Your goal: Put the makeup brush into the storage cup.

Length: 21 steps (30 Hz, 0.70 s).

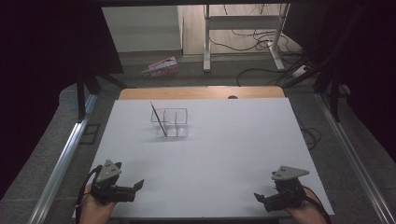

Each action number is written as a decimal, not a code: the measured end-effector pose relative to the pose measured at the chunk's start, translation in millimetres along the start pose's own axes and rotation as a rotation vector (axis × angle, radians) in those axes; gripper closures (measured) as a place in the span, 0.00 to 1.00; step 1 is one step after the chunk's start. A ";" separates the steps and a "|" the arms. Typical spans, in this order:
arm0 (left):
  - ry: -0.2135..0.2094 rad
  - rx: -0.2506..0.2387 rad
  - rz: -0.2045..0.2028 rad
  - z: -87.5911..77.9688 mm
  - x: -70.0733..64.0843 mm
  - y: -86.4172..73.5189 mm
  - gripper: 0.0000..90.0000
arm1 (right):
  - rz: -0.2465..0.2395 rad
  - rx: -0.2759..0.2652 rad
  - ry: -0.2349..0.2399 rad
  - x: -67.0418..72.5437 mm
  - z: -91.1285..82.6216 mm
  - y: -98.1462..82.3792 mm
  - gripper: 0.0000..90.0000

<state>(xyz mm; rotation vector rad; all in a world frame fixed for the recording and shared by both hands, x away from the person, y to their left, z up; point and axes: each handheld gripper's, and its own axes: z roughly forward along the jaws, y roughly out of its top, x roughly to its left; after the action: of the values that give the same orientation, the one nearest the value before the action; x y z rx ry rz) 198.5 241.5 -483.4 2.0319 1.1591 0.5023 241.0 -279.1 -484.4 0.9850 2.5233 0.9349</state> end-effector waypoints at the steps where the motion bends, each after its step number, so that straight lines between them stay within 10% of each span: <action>1: 0.003 0.000 -0.001 -0.8 -0.3 -0.8 0.00 | 0.000 0.000 0.000 0.0 0.0 0.0 0.00; 21: 0.042 0.019 -0.006 -13.4 0.8 -16.5 0.00 | 0.003 -0.001 -0.003 -0.8 -0.7 -0.4 0.00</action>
<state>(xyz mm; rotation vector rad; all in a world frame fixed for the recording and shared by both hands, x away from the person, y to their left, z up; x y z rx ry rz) 181.0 253.0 -487.1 2.0425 1.1987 0.5346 241.0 -280.2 -484.1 0.9901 2.5198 0.9345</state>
